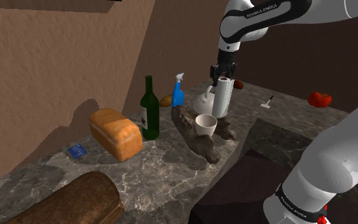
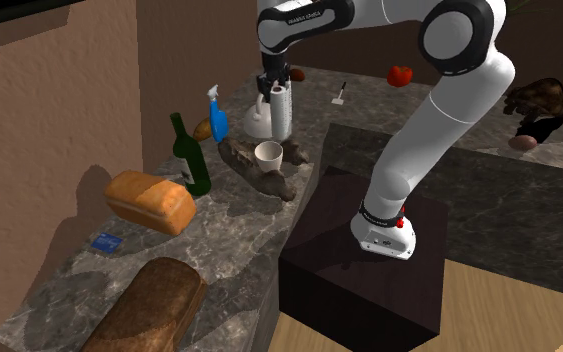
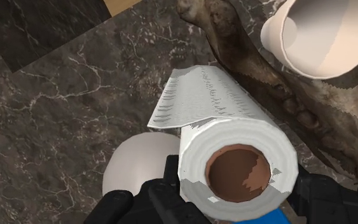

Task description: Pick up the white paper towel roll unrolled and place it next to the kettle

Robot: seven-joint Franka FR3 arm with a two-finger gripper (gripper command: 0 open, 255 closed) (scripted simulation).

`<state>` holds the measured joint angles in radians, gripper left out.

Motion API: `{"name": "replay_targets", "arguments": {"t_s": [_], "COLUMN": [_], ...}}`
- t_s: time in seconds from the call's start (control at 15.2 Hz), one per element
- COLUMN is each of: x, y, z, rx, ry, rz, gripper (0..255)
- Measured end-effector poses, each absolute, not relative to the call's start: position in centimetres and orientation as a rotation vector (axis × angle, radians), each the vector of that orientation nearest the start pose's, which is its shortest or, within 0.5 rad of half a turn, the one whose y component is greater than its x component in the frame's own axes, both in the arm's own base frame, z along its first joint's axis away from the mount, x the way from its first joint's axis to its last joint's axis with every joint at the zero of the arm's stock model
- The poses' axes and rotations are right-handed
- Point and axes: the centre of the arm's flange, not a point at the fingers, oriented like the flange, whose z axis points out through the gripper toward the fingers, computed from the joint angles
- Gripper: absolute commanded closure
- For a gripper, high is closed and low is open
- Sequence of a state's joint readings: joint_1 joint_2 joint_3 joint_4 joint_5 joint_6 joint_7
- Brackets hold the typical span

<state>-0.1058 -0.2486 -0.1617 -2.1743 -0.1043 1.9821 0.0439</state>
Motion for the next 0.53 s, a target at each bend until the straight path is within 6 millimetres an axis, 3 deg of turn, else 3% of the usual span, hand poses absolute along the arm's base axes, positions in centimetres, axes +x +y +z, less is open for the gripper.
{"name": "replay_targets", "arguments": {"t_s": [0.53], "x": [46.6], "y": [-13.9], "z": [45.9], "rx": [-3.175], "ry": [0.429], "rz": [-0.076], "gripper": [255]}}
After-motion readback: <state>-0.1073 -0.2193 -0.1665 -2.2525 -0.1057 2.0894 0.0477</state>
